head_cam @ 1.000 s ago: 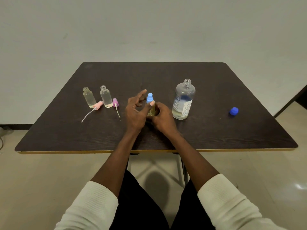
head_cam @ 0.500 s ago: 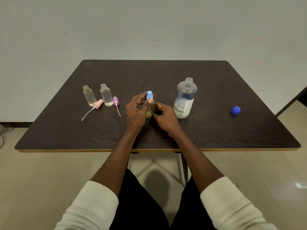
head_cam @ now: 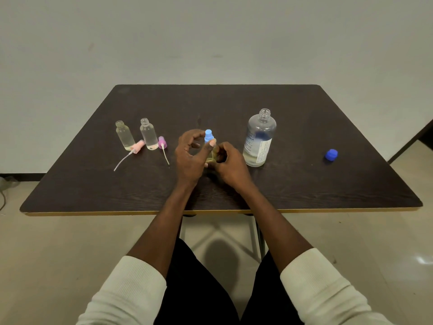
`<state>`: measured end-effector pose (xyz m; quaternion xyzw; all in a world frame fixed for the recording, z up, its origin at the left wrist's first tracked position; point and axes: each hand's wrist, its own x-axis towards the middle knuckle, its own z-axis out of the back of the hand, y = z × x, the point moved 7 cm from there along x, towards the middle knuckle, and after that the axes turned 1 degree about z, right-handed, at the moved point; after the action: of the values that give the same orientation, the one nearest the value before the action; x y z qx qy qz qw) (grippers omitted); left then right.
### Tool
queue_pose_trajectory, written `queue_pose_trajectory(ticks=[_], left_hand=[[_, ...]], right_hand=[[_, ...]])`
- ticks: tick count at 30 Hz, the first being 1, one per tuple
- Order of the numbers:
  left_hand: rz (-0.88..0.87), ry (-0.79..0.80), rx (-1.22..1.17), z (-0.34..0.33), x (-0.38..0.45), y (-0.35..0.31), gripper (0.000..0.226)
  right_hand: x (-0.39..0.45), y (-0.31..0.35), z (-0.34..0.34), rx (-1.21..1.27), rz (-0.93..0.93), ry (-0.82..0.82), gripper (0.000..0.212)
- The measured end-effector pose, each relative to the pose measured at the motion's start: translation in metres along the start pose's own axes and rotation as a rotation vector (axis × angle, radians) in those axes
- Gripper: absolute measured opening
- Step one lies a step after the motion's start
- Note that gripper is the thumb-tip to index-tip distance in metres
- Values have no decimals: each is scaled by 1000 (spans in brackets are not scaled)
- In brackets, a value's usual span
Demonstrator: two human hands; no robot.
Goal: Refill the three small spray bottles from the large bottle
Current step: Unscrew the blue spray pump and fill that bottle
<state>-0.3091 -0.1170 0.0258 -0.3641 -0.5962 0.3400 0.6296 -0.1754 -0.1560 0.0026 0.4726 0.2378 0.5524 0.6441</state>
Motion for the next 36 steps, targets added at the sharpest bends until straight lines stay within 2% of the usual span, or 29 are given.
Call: queue_pose_trajectory(ticks=[4,10,14,19,22,25,28,30,36], left_hand=[[71,23,-60,-3,-1,8,25],[19,8,11,-2,1,2,42],[-10,3,22,-1,0,3,31],[36,61,-25,-6,-2,5,25],[64,-2,-33,-2,-2,3,35],[16,6,26,-2,-1,-1,42],[-25,4,37,-1,-1,-2,27],[15,6,-20,-1,-2,2,22],[75,7,-52,-2,-3,0,39]], right_hand=[[0,0,0,-11,-12,-1,33],[-1,0,1,-11,-11,-7,33],[-1,-1,1,3,-24,-6,33],[-2,1,1,-5,-22,-9,31],[-2,1,1,-18,-13,-15,31],[-1,-1,1,-16,-17,-14,33],[-1,-1,1,-6,-32,-17,34],[-1,0,2,-7,-30,-20,34],[-2,1,3,-8,-17,-15,32]])
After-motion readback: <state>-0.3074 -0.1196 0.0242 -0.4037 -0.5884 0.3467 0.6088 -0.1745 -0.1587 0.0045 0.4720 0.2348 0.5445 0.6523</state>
